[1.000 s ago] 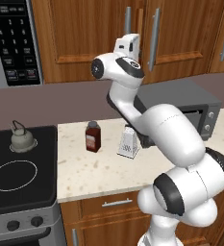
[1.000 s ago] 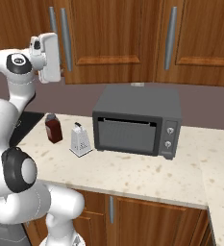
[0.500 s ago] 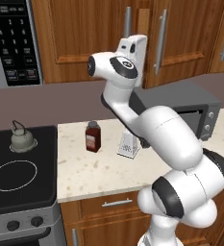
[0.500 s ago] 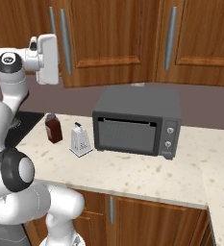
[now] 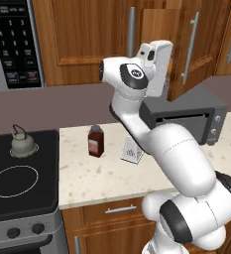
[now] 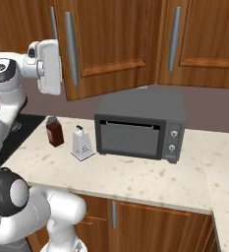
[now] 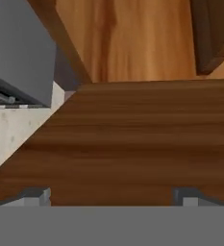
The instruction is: Pick the pan from the cabinet and place it on the stove. Then turn on the stove burner for the pan.
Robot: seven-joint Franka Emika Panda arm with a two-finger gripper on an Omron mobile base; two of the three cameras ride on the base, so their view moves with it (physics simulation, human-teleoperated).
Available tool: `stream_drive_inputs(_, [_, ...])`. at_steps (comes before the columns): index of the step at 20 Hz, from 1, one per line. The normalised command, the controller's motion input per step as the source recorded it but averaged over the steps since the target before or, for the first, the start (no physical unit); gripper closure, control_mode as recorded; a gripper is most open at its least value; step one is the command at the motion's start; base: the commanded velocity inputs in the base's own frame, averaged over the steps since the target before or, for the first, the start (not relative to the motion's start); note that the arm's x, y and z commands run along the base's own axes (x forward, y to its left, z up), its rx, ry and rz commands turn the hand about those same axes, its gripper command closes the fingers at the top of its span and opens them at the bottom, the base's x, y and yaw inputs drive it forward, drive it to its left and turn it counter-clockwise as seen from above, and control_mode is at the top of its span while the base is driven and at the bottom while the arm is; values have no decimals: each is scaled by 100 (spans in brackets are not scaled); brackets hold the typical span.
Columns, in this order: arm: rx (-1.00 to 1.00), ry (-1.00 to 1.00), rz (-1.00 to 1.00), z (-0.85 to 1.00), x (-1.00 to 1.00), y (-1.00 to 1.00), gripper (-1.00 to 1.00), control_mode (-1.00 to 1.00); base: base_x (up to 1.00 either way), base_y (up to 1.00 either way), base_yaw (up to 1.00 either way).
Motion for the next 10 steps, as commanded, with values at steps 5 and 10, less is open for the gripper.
stream_drive_inputs(5, [6, 0, -21, 0, -83, -87, -100, -100, 0, 0, 0])
stream_drive_inputs(10, [8, 0, -17, 0, -56, -96, -100, -100, 0, 0, 0])
